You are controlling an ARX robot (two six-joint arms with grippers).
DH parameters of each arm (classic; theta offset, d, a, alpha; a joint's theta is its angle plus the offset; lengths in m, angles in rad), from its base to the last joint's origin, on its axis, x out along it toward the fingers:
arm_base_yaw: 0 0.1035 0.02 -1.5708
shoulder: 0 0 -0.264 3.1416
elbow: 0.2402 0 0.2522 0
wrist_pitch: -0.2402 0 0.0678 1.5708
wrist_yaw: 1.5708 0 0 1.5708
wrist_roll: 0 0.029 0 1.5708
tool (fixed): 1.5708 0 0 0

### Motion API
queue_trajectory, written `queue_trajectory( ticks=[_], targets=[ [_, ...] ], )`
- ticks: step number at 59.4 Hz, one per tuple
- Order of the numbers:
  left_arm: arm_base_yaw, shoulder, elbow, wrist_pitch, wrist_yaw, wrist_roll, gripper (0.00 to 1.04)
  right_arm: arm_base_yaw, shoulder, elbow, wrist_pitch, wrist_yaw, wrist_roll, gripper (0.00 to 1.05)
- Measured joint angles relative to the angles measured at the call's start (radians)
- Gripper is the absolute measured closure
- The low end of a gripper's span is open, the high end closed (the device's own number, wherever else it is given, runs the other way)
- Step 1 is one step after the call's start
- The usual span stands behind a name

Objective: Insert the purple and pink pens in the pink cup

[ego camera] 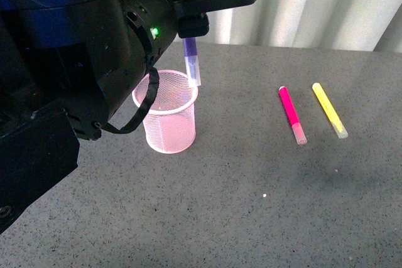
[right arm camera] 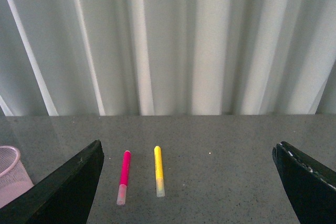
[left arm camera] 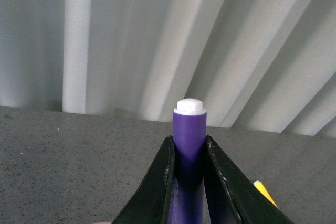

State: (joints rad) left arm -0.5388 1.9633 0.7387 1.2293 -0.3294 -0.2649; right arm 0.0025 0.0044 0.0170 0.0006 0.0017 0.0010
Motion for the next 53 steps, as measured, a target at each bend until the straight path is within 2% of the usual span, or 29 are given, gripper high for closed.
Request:
queue_trajectory(
  ticks=[11, 34, 53],
  targets=[
    [0.053, 0.063, 0.042, -0.014, 0.06, 0.002, 0.92, 0.0, 0.0, 0.0, 0.0, 0.0, 0.0, 0.07],
    [0.094, 0.154, 0.056, -0.03, 0.089, -0.041, 0.92, 0.0, 0.0, 0.0, 0.0, 0.0, 0.0, 0.07],
    [0.124, 0.02, -0.008, -0.196, 0.143, -0.109, 0.37, 0.0, 0.0, 0.0, 0.0, 0.0, 0.0, 0.07]
  ],
)
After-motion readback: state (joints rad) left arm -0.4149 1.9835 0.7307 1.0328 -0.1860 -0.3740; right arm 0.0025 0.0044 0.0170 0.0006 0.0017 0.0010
